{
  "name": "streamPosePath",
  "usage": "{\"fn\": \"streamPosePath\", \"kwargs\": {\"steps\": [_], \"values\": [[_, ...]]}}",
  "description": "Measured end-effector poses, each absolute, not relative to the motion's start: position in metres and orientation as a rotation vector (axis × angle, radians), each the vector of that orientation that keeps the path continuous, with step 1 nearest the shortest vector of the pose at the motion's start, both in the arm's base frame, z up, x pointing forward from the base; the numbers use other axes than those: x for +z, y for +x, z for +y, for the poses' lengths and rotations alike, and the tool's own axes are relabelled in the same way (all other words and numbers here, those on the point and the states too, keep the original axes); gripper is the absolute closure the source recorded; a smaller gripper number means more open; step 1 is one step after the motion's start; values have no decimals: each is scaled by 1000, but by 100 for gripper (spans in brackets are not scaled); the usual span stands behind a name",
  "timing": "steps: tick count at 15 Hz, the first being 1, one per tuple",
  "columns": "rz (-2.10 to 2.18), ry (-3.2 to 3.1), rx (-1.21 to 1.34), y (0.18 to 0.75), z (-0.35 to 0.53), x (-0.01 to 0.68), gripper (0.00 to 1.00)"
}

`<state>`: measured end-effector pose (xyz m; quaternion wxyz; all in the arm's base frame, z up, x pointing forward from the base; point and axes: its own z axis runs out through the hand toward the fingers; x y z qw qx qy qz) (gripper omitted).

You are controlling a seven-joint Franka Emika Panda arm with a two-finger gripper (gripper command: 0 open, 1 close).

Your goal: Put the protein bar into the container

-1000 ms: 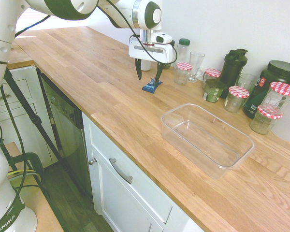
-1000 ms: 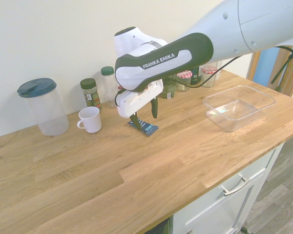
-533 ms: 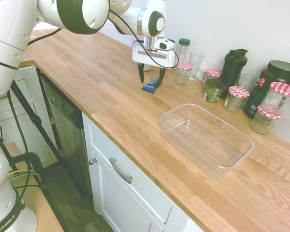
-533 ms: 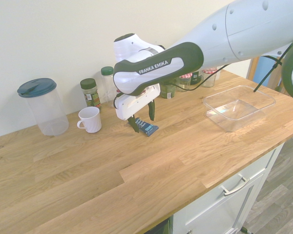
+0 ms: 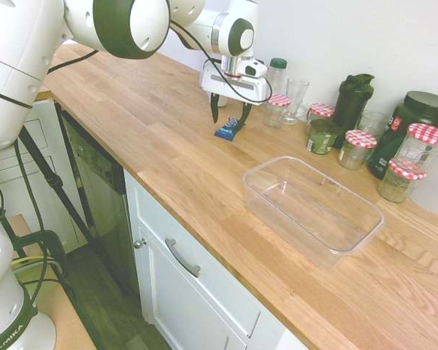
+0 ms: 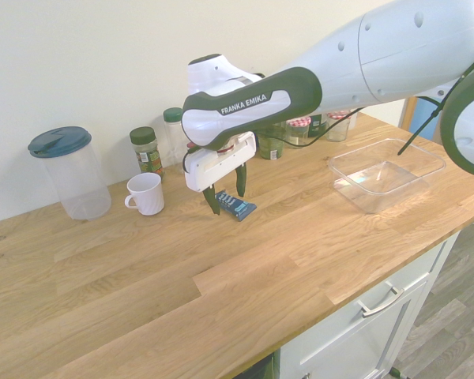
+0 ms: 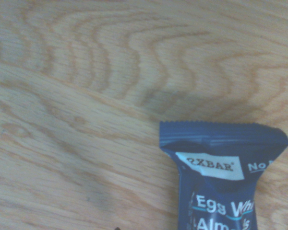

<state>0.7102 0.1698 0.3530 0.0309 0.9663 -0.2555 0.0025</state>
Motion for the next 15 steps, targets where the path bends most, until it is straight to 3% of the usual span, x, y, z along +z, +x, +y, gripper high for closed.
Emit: {"fn": "streamPosePath", "kwargs": {"steps": [5, 6, 15], "values": [[-785, 2972, -7, 719, 168, 340, 0], [-786, 2973, -10, 721, 169, 339, 100], [-790, 2978, -18, 727, 163, 339, 100]]}}
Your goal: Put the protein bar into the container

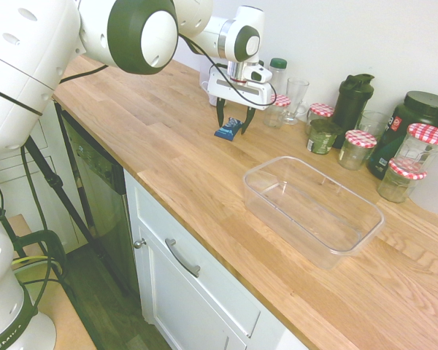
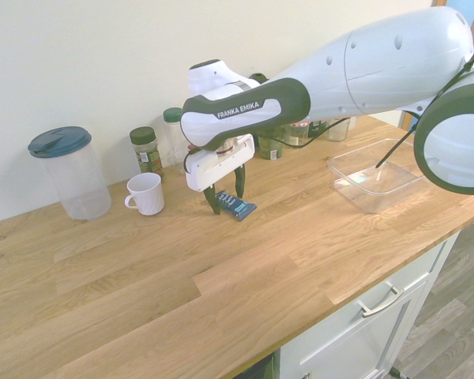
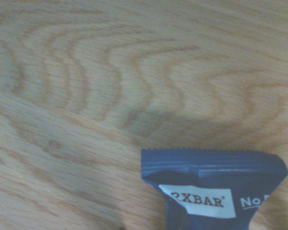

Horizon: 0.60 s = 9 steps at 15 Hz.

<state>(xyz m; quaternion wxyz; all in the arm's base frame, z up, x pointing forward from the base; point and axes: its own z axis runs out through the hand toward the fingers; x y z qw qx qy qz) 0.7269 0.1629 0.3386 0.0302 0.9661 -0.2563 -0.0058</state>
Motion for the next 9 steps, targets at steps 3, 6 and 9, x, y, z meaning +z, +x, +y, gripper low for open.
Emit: {"fn": "streamPosePath", "kwargs": {"steps": [3, 6, 9], "values": [[-795, 2973, -15, 728, 158, 339, 100], [-796, 2970, -13, 729, 156, 339, 100], [-797, 2968, -12, 729, 155, 339, 100]]}}
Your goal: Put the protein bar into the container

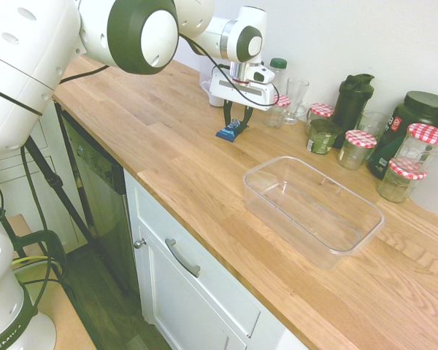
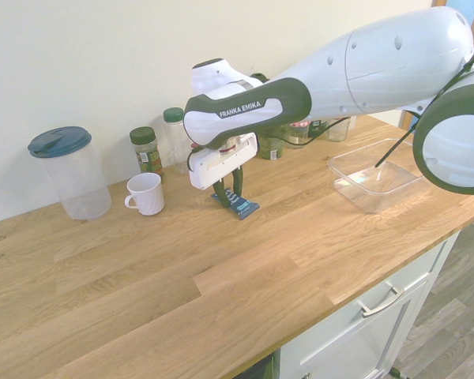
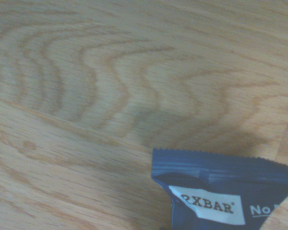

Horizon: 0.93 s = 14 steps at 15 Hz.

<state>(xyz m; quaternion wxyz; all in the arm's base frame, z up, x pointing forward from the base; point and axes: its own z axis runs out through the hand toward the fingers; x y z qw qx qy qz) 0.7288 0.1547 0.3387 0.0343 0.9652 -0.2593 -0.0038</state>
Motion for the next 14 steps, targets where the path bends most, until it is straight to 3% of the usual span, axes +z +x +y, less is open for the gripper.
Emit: {"fn": "streamPosePath", "kwargs": {"steps": [7, 14], "values": [[-809, 2965, 21, 727, 148, 360, 100], [-922, 2957, 158, 658, 90, 501, 100]]}}
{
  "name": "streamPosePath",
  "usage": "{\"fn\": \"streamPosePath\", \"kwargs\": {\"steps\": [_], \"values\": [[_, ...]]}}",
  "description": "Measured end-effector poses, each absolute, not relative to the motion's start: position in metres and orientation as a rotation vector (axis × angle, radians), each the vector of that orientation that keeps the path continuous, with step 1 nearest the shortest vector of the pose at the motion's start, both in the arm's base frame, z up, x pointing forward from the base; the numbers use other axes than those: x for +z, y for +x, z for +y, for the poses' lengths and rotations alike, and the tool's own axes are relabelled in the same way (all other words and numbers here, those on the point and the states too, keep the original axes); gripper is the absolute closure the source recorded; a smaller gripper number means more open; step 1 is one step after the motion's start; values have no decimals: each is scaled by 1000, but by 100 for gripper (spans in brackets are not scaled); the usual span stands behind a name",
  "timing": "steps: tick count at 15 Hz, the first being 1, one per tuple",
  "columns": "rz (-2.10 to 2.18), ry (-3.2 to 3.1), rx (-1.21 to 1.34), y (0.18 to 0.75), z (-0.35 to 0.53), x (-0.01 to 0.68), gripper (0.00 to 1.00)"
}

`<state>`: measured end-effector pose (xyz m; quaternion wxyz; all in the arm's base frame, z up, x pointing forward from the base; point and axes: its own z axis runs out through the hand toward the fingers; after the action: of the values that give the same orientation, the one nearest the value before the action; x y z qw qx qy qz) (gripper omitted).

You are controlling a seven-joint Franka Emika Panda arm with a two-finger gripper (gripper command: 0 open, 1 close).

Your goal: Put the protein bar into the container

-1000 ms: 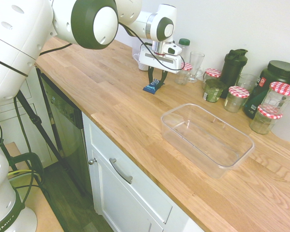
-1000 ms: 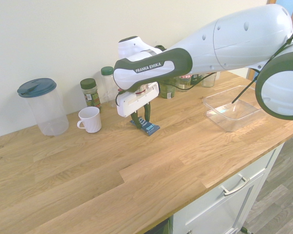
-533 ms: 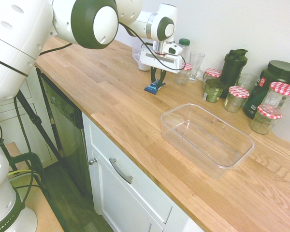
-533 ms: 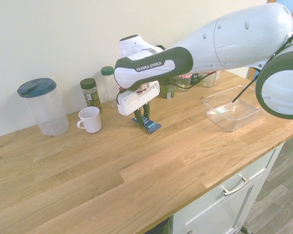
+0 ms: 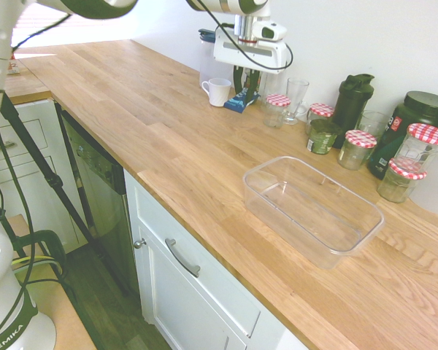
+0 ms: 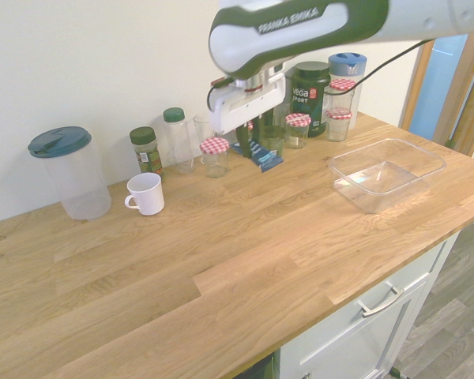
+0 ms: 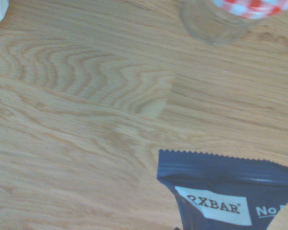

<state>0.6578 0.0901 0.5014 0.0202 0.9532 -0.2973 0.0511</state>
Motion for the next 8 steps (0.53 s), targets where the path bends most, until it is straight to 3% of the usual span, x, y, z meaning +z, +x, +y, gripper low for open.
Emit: {"fn": "streamPosePath", "kwargs": {"steps": [3, 8], "values": [[-1033, 2939, 171, 621, 36, 522, 100], [-1200, 2943, 169, 562, -76, 489, 100]]}}
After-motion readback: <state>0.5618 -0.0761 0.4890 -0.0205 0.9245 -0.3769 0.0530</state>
